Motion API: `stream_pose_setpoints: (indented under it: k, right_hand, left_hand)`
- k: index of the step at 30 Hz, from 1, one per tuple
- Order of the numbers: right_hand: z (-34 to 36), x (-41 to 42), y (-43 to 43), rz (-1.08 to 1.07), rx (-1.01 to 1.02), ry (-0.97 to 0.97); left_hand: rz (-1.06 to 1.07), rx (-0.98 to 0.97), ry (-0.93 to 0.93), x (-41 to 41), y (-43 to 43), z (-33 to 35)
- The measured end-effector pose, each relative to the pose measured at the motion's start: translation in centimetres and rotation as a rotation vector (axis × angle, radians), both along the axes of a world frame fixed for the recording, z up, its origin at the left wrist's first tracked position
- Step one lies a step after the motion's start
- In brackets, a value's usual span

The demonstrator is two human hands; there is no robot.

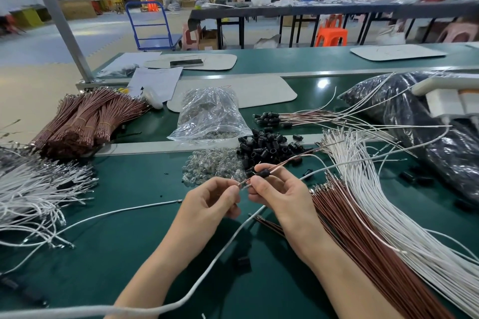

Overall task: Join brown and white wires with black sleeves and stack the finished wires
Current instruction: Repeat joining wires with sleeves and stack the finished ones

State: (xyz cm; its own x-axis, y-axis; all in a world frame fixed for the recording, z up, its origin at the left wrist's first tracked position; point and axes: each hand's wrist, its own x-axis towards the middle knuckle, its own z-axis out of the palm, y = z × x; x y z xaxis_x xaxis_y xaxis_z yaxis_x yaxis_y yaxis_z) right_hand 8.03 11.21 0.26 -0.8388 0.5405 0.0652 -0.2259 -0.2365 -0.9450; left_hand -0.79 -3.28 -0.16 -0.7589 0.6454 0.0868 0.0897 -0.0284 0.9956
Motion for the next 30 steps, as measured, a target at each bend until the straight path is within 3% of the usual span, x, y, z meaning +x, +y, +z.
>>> stream_pose_setpoints:
  k: [10, 18, 30]
  right_hand:
    - [0.07, -0.10, -0.09, 0.015, -0.008, -0.011]
    - [0.08, 0.01, 0.04, 0.039, 0.015, -0.022]
    - [0.04, 0.05, -0.37, -0.037, 0.093, -0.028]
  left_hand:
    - [-0.054, -0.018, -0.090, 0.21, 0.02, 0.06]
    - [-0.123, 0.077, -0.324, 0.24, -0.03, 0.19]
    - [-0.110, 0.050, -0.300, 0.55, 0.21, 0.32]
